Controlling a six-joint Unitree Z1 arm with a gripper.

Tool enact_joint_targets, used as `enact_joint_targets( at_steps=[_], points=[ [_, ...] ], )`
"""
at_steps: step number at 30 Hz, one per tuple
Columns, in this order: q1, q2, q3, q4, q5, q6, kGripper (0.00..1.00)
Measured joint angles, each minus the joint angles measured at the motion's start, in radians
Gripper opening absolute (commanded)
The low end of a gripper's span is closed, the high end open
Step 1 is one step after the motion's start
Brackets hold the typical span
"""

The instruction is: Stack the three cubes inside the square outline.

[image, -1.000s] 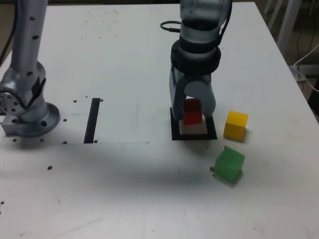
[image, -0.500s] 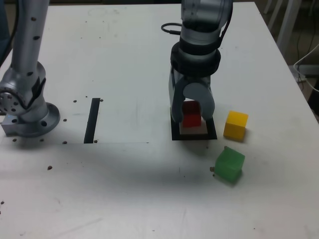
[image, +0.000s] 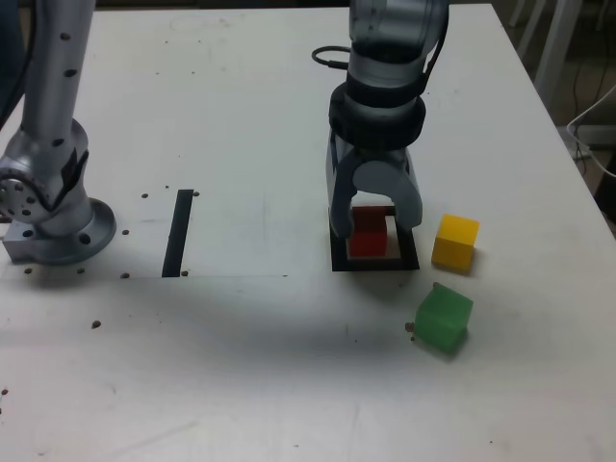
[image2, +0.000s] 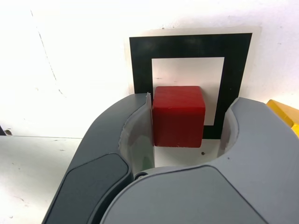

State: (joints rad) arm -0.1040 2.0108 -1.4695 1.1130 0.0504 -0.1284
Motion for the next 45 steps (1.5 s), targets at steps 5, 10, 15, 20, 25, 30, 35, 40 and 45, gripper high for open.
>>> enact_joint_targets(
  at_steps=[5, 10, 15, 20, 25, 30, 35, 40, 45],
  points=[
    [0.001, 0.0, 0.0, -0.003, 0.004, 0.015, 0.99],
    [0.001, 0.0, 0.006, 0.004, 0.01, 0.021, 1.0],
    [0.001, 0.0, 0.006, 0.005, 0.01, 0.027, 1.0],
    [0.001, -0.004, 0.004, 0.011, 0.007, 0.028, 1.0],
    [0.0, -0.02, -0.02, 0.032, 0.013, 0.03, 1.0],
    [-0.008, -0.034, -0.08, 0.1, 0.041, 0.035, 0.99],
    [-0.014, -0.039, -0.187, 0.2, 0.074, 0.056, 0.99],
    [-0.026, 0.007, -0.301, 0.257, 0.076, 0.088, 1.0],
    [-0.053, 0.084, -0.399, 0.294, 0.057, 0.102, 1.0]
  ],
)
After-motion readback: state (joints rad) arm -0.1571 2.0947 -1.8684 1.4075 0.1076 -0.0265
